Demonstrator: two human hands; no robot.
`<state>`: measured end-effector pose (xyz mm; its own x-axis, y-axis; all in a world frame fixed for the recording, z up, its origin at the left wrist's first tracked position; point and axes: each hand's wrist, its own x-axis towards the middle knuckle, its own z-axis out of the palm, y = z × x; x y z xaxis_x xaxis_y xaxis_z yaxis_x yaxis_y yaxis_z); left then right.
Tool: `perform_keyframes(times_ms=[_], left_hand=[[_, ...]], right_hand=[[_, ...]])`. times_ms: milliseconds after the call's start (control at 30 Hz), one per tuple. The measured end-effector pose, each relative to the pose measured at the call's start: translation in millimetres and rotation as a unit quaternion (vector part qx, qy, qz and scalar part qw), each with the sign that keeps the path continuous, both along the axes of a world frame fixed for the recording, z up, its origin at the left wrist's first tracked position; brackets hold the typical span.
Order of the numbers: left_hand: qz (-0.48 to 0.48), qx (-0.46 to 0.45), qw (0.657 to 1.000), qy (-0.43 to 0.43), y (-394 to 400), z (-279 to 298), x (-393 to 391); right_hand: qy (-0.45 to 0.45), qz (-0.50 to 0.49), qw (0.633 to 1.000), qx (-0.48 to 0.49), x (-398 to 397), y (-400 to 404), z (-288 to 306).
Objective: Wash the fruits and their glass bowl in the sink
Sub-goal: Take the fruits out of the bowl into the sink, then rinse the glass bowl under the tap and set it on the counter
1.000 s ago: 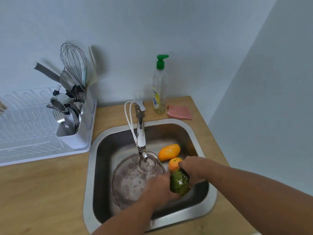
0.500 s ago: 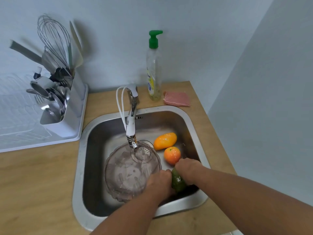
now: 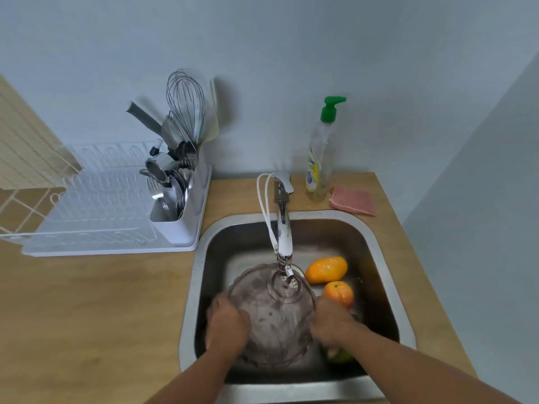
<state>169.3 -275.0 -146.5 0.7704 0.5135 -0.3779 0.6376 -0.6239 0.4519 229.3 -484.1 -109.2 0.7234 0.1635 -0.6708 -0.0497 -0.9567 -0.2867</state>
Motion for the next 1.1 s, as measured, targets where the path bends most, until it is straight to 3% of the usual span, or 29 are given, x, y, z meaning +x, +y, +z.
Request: perform_keyframes(times_ms=[133,300,367,500,600,667,733,767,833,900,967,1100], left_hand=[[0.135,-0.144,0.98,0.028,-7,-10,-10],[0.195,-0.178,0.964,0.013,1,-5,-11],[0.214,-0.204,0.955,-0.004,6,0,-10],[0.211,-0.233,0.949,-0.021,8,10,-12],[0.234,-0.233,0.944,-0.021,-2,26,-19],[0.261,-0.245,0.934,-0.024,8,-31,-14],[0.209,-0.263,0.942,-0.015,21,-101,-16],[0.193,-0.285,0.939,-0.006,25,-108,-19],[0.153,-0.296,0.943,0.019,22,-58,-19],[0.165,-0.222,0.961,-0.025,5,22,-33],[0.21,-0.207,0.955,-0.042,-5,19,-33],[0.226,-0.293,0.928,-0.048,-6,23,-29]], right_hand=[[-0.029,-0.09,0.995,0.017,-20,6,-25],[-0.063,-0.151,0.983,0.085,-20,1,-18],[-0.07,-0.14,0.98,0.124,-18,-4,4],[-0.138,-0.091,0.986,0.033,11,-8,68],[-0.208,-0.164,0.957,0.12,64,-1,105],[-0.173,-0.242,0.926,0.231,99,16,130],[-0.099,-0.308,0.896,0.305,125,37,150],[-0.068,-0.326,0.887,0.321,134,46,156],[-0.031,-0.341,0.88,0.328,145,59,156],[-0.018,-0.353,0.877,0.325,150,66,149],[-0.014,-0.362,0.876,0.318,150,68,146],[0.0,-0.379,0.865,0.329,153,71,142]])
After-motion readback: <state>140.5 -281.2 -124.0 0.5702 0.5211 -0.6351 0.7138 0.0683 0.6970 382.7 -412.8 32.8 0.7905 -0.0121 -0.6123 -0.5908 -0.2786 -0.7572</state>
